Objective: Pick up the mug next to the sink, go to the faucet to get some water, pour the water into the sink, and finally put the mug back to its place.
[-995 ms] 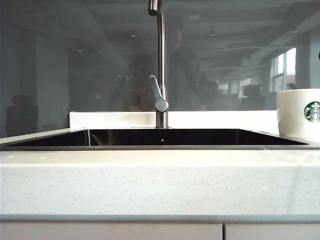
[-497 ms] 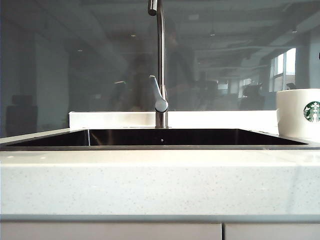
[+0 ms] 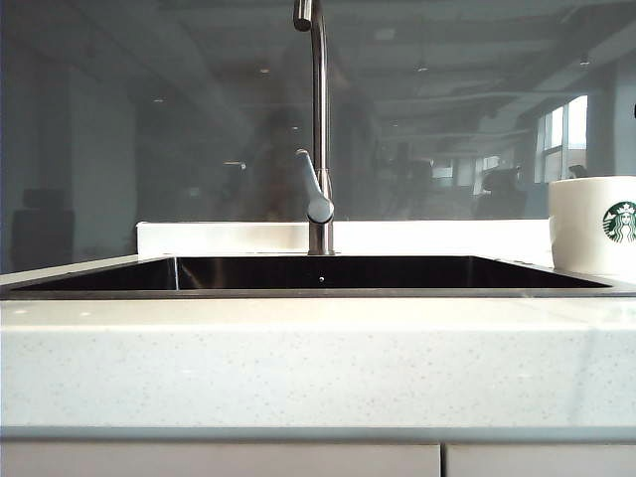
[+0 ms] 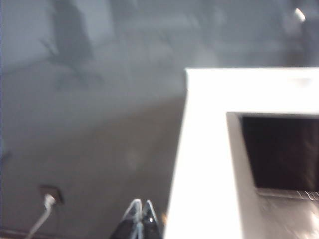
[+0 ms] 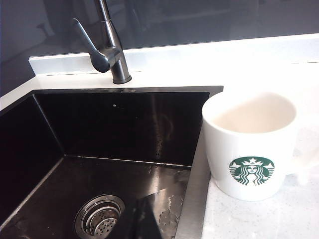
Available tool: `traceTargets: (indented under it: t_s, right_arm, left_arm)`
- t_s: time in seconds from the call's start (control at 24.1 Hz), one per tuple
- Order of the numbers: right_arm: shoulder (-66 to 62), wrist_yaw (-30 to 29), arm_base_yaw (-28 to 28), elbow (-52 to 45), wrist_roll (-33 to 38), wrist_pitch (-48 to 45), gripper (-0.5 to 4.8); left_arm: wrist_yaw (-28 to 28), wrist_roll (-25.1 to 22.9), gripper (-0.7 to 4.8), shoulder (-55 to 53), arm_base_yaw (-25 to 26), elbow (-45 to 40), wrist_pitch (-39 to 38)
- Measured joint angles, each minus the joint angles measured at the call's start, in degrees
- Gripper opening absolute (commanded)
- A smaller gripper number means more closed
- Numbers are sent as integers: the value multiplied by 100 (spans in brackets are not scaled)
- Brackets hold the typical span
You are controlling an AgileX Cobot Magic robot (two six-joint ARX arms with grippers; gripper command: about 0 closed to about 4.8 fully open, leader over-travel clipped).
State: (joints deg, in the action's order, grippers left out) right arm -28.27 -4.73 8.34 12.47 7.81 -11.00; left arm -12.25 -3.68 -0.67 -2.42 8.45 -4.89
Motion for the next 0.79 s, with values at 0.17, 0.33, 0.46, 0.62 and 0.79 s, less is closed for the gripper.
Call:
traceTargets:
  t_s: [0.17,0.33,0.46,0.62,0.79]
  right_arm:
    - [0,-2,2,0,2,20,-1]
    - [0,0,0,0,2,31,-1]
    - [0,0,0,0,2,37,-1]
    - [0,0,0,0,0,44,-1]
    - [0,0,0,0,0,44,-1]
  left_arm:
    - [310,52,-4,46,192,-446,393]
    - [398,332,-4,31,192,-833,809]
    - [472,330,-4,44,192,-811,894]
    - [1117,199,-4,48,192,-802,894]
    - [1215,210,-4,48,192,-802,892]
